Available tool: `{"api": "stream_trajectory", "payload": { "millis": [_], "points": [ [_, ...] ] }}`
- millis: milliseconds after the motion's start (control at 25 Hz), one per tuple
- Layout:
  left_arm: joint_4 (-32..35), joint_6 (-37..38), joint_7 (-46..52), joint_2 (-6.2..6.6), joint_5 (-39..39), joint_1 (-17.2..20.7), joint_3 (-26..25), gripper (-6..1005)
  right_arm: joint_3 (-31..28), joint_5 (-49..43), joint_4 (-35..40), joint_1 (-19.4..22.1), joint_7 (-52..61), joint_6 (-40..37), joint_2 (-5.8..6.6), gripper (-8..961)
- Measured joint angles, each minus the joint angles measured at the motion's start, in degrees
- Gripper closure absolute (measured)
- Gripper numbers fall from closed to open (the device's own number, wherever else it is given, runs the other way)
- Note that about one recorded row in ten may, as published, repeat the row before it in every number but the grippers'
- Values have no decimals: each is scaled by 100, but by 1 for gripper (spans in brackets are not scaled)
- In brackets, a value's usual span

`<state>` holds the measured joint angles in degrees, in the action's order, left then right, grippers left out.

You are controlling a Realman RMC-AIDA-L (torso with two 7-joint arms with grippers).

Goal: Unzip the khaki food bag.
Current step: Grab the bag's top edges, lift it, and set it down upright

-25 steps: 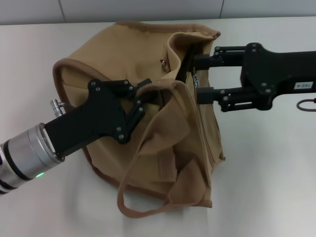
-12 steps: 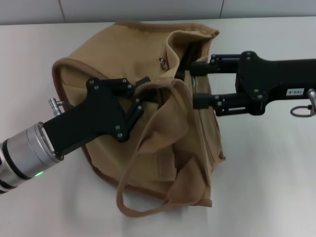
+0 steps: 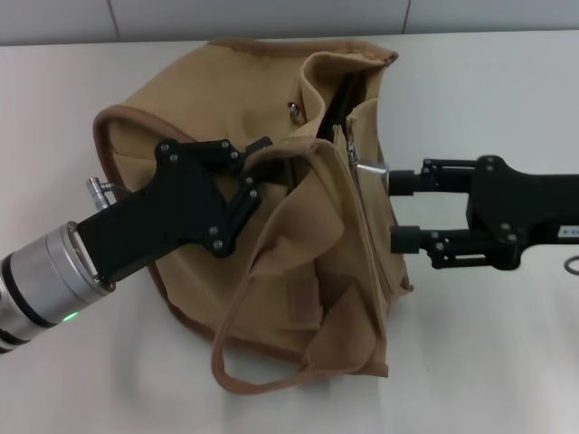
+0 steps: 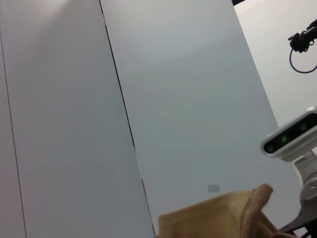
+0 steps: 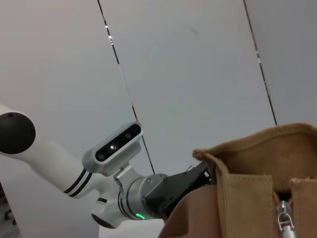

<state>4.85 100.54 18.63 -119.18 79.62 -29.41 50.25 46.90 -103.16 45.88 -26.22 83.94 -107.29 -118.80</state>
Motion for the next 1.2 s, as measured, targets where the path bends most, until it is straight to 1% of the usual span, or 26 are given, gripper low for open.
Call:
{"api": "stream_trajectory", "payload": {
  "millis": [160,320,360,400,560,760,960,1200],
  "points": [
    [-10,-8,0,0,0,-35,18,917,-81,33,-10,107,-102,-204,-3,224],
    [-21,3,0,0,1,-44,34,917,-379,66,-96,117,-323,-340,-18,225],
    [-24,15,0,0,1,-42,36,917,-578,133,-284,105,-497,-323,-20,225],
    [-25,28,0,0,0,-35,37,917,-578,133,-284,105,-497,-323,-20,225],
    [-34,62,1,0,1,-12,38,917,-1060,206,-1047,-59,-1060,-222,8,226],
    [-37,78,0,0,28,-4,42,917,-1003,183,-1256,-135,-1259,44,-19,225],
    [-51,93,0,0,42,-3,47,917,-800,151,-1708,-244,-1529,453,-33,224],
    [-112,92,0,0,45,-21,55,917,-663,171,-1923,-305,-1727,580,-43,248]
  ]
}}
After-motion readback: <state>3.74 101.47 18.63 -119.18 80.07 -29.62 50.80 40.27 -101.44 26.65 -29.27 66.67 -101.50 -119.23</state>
